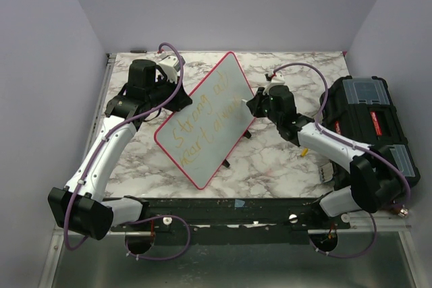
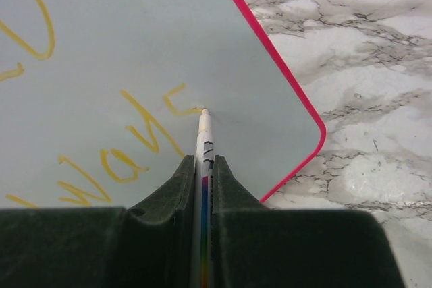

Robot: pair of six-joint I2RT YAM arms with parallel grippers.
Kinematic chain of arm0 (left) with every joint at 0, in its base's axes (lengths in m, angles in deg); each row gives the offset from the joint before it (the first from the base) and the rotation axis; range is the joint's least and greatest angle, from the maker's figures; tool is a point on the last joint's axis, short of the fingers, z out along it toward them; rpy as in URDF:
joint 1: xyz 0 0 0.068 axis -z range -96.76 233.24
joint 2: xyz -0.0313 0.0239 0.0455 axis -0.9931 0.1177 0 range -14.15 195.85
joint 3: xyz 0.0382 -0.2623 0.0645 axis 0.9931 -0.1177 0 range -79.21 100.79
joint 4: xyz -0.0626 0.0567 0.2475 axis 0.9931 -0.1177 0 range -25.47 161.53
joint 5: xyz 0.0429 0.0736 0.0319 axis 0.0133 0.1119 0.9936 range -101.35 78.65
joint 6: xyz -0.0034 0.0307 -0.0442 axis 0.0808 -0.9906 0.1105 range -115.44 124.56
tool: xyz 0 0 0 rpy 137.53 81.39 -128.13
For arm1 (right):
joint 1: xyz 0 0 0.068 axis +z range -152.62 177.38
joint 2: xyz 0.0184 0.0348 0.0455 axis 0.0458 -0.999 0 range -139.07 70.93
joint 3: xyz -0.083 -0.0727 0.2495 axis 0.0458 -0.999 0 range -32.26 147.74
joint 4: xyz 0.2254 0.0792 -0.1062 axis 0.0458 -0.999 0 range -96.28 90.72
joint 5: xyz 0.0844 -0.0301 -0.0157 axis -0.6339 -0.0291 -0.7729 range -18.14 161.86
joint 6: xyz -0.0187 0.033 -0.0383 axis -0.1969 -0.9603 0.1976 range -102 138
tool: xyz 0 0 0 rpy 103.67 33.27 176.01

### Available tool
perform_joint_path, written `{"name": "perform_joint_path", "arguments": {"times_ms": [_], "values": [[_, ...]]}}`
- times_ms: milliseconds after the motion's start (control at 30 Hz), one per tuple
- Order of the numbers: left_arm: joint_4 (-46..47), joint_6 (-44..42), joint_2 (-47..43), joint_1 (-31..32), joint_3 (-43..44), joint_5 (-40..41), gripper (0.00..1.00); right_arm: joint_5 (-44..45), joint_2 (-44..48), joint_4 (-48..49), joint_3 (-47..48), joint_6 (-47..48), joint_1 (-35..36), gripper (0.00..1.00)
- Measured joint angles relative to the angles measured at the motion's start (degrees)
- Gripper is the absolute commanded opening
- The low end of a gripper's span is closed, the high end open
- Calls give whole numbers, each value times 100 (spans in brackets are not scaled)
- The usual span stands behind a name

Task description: Write a sentence on the whiteboard

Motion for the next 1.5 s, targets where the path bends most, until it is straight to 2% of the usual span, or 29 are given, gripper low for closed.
{"name": "perform_joint_path", "arguments": {"times_ms": [400, 1167, 1333, 1500], "values": [[-48, 0, -74, 2, -7, -2, 0, 219, -114, -63, 109, 2, -2, 1], [-111, 2, -68, 0, -7, 39, 0, -232, -48, -79, -74, -50, -39, 1], [-74, 2, -68, 7, -7, 31, 0, -358, 192, -151, -118, -162, -28, 1], [-66, 2, -68, 17, -7, 31, 0, -214, 892, -350, -225, -367, -7, 1]]}}
